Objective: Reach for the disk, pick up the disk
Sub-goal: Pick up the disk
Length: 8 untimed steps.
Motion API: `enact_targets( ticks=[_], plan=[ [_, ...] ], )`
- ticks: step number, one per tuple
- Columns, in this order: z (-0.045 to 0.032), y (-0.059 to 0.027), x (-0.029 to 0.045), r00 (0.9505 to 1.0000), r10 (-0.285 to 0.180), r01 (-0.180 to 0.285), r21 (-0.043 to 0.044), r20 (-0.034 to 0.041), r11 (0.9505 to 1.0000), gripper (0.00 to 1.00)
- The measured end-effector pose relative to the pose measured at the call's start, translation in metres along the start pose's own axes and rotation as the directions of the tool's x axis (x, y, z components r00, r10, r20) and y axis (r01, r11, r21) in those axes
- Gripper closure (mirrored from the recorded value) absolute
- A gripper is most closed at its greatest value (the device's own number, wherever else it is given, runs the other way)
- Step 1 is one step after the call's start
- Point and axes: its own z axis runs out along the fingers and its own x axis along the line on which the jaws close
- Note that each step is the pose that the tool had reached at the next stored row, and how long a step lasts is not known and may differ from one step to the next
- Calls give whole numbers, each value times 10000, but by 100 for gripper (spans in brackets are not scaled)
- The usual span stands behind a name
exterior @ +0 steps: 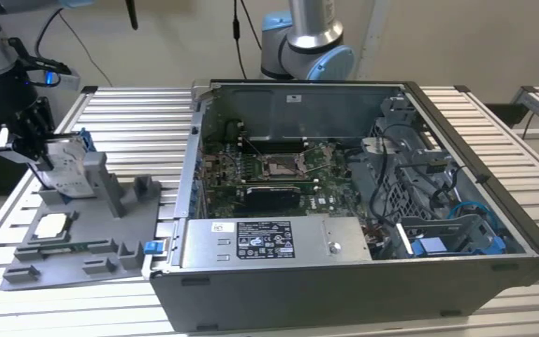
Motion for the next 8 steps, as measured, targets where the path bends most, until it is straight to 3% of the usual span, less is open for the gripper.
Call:
enact_targets(
  ticks=[8],
  plan=[
    [-2,-1,-1,10000,0,0,1,1,10000,100]
  ],
)
